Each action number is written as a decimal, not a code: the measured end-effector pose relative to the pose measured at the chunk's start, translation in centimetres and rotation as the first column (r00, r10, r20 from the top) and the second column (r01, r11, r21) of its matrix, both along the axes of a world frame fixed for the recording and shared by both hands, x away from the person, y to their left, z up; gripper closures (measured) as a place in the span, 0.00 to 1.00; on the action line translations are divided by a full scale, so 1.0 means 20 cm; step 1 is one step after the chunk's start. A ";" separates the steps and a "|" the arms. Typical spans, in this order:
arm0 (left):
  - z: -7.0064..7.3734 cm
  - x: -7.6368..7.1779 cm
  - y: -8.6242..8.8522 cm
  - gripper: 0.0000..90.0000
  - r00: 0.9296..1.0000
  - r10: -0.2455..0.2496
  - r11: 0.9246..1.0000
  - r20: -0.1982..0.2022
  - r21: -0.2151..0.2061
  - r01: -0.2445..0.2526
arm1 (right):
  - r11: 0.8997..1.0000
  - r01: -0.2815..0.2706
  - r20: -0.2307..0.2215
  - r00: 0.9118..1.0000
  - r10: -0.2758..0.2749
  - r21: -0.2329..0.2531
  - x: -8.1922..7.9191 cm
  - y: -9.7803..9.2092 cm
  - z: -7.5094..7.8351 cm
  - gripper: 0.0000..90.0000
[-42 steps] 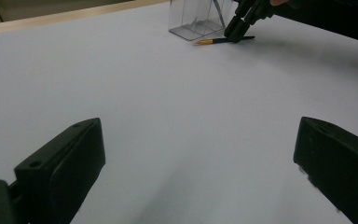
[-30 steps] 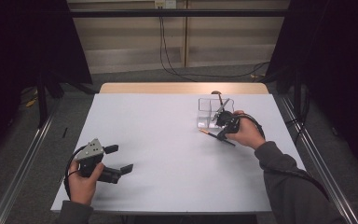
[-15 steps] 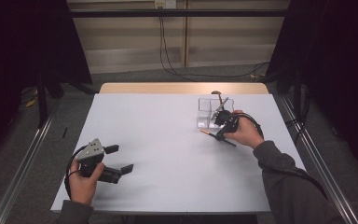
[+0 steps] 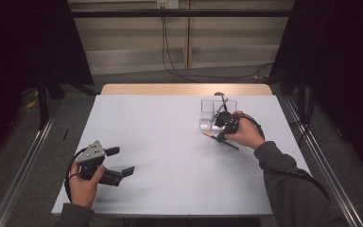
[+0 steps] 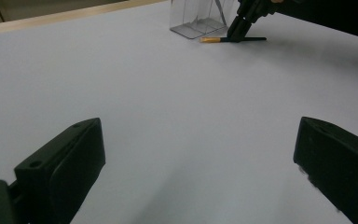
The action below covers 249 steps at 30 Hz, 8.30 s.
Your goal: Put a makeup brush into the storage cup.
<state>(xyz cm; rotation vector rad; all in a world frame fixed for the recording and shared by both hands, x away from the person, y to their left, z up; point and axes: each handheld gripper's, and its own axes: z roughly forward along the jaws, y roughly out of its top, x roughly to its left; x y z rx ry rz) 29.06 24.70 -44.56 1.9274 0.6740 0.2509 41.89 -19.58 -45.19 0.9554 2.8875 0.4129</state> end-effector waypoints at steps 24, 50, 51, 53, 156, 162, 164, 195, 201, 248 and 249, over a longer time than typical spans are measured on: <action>-0.01 0.00 -0.02 0.02 1.000 -0.003 1.000 -0.005 0.012 0.003 | 1.000 -0.015 -0.052 0.999 0.014 -0.022 -0.03 -0.02 0.01 0.92; -0.01 0.00 -0.03 0.02 1.000 -0.007 1.000 -0.002 0.014 0.007 | 0.997 0.069 -0.059 0.996 -0.070 -0.020 -0.04 -0.02 0.00 0.93; -0.01 0.00 -0.03 0.02 1.000 -0.008 1.000 -0.003 0.011 0.008 | 0.997 0.075 -0.060 0.995 -0.076 -0.014 -0.04 -0.02 0.00 0.93; 0.00 0.00 -0.03 0.02 1.000 -0.006 1.000 -0.001 0.015 0.006 | 0.997 0.078 -0.055 0.995 -0.078 -0.013 -0.04 -0.03 0.00 0.93; 0.00 0.00 -0.03 0.02 1.000 0.010 1.000 0.002 0.028 -0.010 | 0.698 0.057 0.329 0.852 -0.406 0.714 -0.21 -0.23 0.25 0.93; 0.00 0.00 -0.03 0.02 1.000 0.005 1.000 0.001 0.022 -0.005 | 0.673 0.059 0.346 0.822 -0.452 0.737 -0.21 -0.24 0.27 0.93; -0.01 0.00 -0.03 0.02 1.000 0.005 1.000 -0.001 0.019 -0.005 | 0.667 0.056 0.355 0.812 -0.463 0.743 -0.22 -0.24 0.27 0.93; -0.02 0.01 -0.03 0.02 1.000 -0.001 1.000 -0.007 0.017 0.002 | 0.619 0.053 0.382 0.744 -0.547 0.784 -0.16 -0.23 0.35 0.93; -0.02 0.01 -0.02 0.02 1.000 0.001 1.000 -0.007 0.016 -0.001 | 0.612 0.055 0.387 0.729 -0.565 0.789 -0.14 -0.25 0.37 0.93; -0.02 0.01 0.00 0.02 1.000 0.011 1.000 -0.010 0.011 -0.011 | 0.640 0.103 0.409 0.689 -0.598 0.762 -0.02 -0.28 0.33 0.93; -0.02 0.01 0.00 0.02 1.000 0.016 1.000 -0.010 0.015 -0.016 | 0.639 0.104 0.408 0.689 -0.599 0.762 -0.02 -0.28 0.33 0.93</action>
